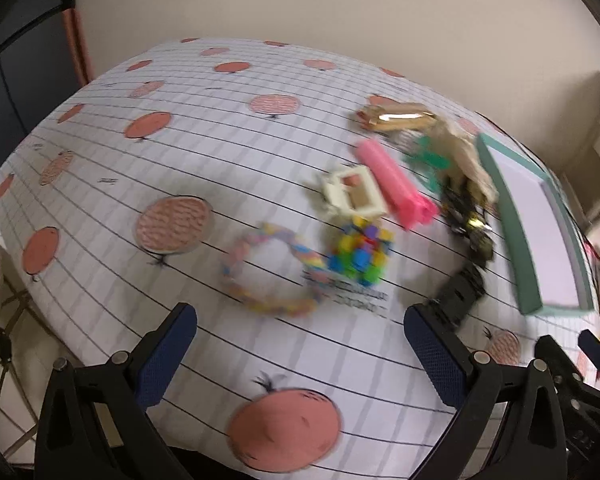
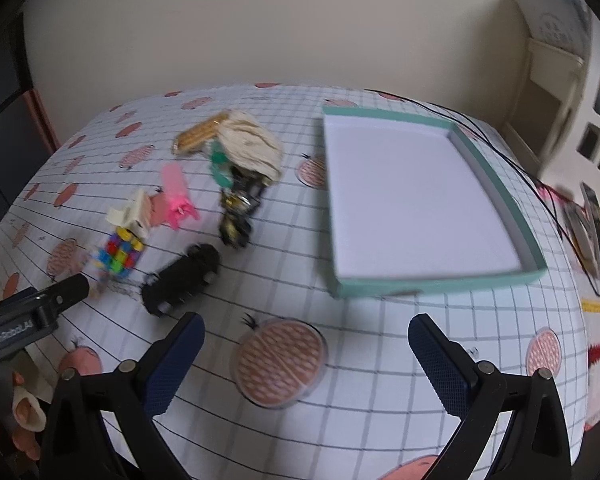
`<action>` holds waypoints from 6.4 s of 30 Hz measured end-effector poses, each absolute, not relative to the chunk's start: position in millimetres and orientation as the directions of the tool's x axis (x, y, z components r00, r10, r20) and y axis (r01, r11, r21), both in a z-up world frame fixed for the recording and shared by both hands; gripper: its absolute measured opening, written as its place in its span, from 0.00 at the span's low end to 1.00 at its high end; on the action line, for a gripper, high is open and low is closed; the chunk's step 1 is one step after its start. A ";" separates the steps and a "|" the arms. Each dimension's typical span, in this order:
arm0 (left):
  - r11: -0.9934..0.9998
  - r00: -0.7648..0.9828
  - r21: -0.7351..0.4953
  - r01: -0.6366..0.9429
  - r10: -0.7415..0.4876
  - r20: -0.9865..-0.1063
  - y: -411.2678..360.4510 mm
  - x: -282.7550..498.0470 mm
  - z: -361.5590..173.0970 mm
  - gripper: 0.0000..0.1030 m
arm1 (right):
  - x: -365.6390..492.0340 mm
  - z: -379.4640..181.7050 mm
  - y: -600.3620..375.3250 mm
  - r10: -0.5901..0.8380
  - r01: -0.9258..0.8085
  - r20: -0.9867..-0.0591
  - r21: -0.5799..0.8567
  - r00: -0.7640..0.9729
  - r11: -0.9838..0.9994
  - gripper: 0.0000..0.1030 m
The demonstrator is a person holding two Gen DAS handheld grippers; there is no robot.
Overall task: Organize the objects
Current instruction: 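Move both tools toward the scattered toys on the table, then grasp the rainbow fuzzy ring with left tool while right tool grasps black toy car, then carry ring and car into the teal tray and open both tools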
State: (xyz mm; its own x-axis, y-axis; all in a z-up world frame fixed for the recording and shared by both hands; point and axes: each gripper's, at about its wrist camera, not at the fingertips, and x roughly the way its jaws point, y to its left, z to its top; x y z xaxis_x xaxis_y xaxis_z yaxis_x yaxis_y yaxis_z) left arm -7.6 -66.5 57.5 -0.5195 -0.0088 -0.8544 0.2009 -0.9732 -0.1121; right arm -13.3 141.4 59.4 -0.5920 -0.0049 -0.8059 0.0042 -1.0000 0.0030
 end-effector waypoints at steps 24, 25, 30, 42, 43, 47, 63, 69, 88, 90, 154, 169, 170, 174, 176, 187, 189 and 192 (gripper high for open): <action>-0.927 -0.424 -0.080 0.365 -0.089 -0.901 -115.4 -33.8 29.7 0.99 | -75.5 36.3 76.7 -0.083 0.138 -0.890 0.023 -0.448 -0.990 1.00; -0.925 -0.423 -0.081 0.371 -0.091 -0.902 -116.6 -33.8 28.7 0.99 | -75.9 34.2 75.6 -0.086 0.140 -0.892 0.026 -0.443 -0.990 1.00; -0.919 -0.407 -0.073 0.388 -0.100 -0.908 -118.5 -38.9 23.4 0.94 | -80.6 24.9 71.6 -0.095 0.138 -0.904 0.041 -0.418 -0.990 1.00; -0.913 -0.368 -0.011 0.409 -0.154 -0.917 -117.9 -45.1 14.4 0.86 | -85.6 14.8 70.7 -0.097 0.128 -0.915 0.050 -0.393 -0.990 1.00; -0.912 -0.366 0.000 0.410 -0.165 -0.916 -117.3 -45.4 13.7 0.86 | -86.2 14.3 71.3 -0.097 0.127 -0.915 0.051 -0.392 -0.991 1.00; -0.911 -0.371 0.008 0.413 -0.176 -0.912 -117.2 -45.3 13.6 0.86 | -90.7 11.7 75.6 -0.094 0.106 -0.918 0.057 -0.386 -0.993 0.99; -0.906 -0.395 0.002 0.423 -0.187 -0.899 -120.1 -44.5 15.6 0.69 | -93.3 6.8 77.4 -0.087 0.098 -0.927 0.055 -0.365 -0.994 0.69; -0.896 -0.407 0.005 0.443 -0.206 -0.890 -123.3 -43.1 18.2 0.55 | -95.1 7.5 82.0 -0.082 0.090 -0.930 0.053 -0.358 -0.995 0.59; -0.873 -0.424 -0.008 0.488 -0.229 -0.876 -133.4 -39.4 20.2 0.21 | -100.1 7.2 93.2 -0.092 0.059 -0.927 0.075 -0.364 -0.995 0.35; -0.874 -0.427 -0.013 0.486 -0.224 -0.876 -133.2 -39.6 20.5 0.14 | -98.9 5.6 94.4 -0.091 0.055 -0.926 0.076 -0.365 -0.996 0.35; -0.983 -0.664 -0.165 -0.084 0.178 -0.726 91.4 -190.0 145.4 0.07 | -168.4 77.9 287.4 -0.011 -0.220 -0.764 0.199 -0.645 -0.955 0.35; -0.960 -0.580 -0.238 -0.147 0.278 -0.766 157.3 -225.6 99.6 0.07 | -169.8 49.6 349.6 0.071 -0.349 -0.811 0.169 -0.580 -0.922 0.35; -0.958 -0.575 -0.242 -0.156 0.287 -0.766 161.4 -227.2 95.2 0.07 | -170.6 46.1 351.9 0.072 -0.353 -0.817 0.166 -0.572 -0.921 0.35; -0.954 -0.556 -0.247 -0.168 0.299 -0.776 174.6 -233.3 83.3 0.07 | -172.0 38.2 355.6 0.073 -0.353 -0.822 0.160 -0.564 -0.922 0.35; -0.955 -0.541 -0.245 -0.170 0.298 -0.786 181.0 -236.0 72.4 0.07 | -174.5 33.4 357.8 0.076 -0.352 -0.821 0.157 -0.565 -0.923 0.35; -0.962 -0.487 -0.210 -0.175 0.270 -0.831 191.9 -241.9 33.7 0.08 | -190.4 13.8 359.9 0.070 -0.355 -0.839 0.151 -0.539 -0.922 0.35; -0.964 -0.485 -0.202 -0.175 0.263 -0.834 192.4 -244.2 29.7 0.07 | -191.9 13.1 358.0 0.074 -0.350 -0.837 0.145 -0.542 -0.925 0.35; -0.966 -0.473 -0.199 -0.166 0.255 -0.843 190.9 -245.5 23.4 0.08 | -193.7 12.8 356.7 0.069 -0.349 -0.834 0.152 -0.547 -0.925 0.35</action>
State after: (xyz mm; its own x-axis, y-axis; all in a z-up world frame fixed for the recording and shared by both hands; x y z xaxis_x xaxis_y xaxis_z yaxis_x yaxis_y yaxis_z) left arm -245.5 190.9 23.4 -0.4733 0.2554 -0.8431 -0.1660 -0.9658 -0.1994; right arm -193.7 356.7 12.8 -0.5468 0.0690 -0.8344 -0.3489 -0.9247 0.1522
